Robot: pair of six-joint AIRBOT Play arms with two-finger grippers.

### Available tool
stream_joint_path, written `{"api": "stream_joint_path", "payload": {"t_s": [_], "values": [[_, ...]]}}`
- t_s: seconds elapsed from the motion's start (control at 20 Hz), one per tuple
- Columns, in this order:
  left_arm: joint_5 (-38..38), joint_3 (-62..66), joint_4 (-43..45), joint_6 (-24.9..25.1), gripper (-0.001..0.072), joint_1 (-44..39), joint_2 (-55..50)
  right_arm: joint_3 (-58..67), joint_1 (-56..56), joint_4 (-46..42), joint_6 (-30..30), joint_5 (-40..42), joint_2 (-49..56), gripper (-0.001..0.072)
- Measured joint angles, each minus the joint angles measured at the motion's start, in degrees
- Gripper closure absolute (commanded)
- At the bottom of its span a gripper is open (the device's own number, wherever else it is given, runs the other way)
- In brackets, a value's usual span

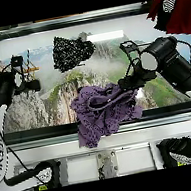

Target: Fold the clothes and pants, and hang the long-sleeved shirts on hangers.

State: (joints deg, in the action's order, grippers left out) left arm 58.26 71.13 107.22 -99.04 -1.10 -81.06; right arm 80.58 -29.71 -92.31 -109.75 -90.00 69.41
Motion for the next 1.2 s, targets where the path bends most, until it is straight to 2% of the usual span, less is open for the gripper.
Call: {"api": "stream_joint_path", "payload": {"t_s": [0.2,0.55,0.85,0.9,1.0,1.1,1.15,1.2], "values": [[-2.91,5.79,2.89,-0.57,-0.0007,3.76,-9.11,0.0,0.0,0.02,0.0,0.0,0.0,0.0696],[-3.52,15.61,4.11,-0.83,-0.0007,7.34,-23.45,0.0,0.0,0.02,0.0,-0.02,0.0,0.0696],[-4.39,18.49,5.27,-0.98,-0.0007,8.26,-28.37,0.0,0.0,0.02,0.0,-0.04,0.0,0.0696],[-4.68,18.62,5.33,-1.01,0.0021,8.31,-28.65,0.0,0.0,0.02,0.0,-0.04,0.0,0.0696],[-5.44,18.73,5.27,-1.01,0.0361,8.31,-29.03,0.0,0.0,0.02,0.0,-0.02,0.0,0.0696],[-5.14,18.75,5.14,-0.94,0.0632,8.28,-29.27,0.0,0.0,0.02,0.0,-0.02,0.0,0.0696],[-4.72,18.73,5.27,-0.79,0.0685,8.35,-29.35,0.0,0.0,0.02,0.0,-0.02,0.0,0.0696],[-4.52,18.75,5.27,-0.79,0.0686,8.37,-29.35,0.0,0.0,0.02,0.0,-0.02,0.0,0.0696]]}}
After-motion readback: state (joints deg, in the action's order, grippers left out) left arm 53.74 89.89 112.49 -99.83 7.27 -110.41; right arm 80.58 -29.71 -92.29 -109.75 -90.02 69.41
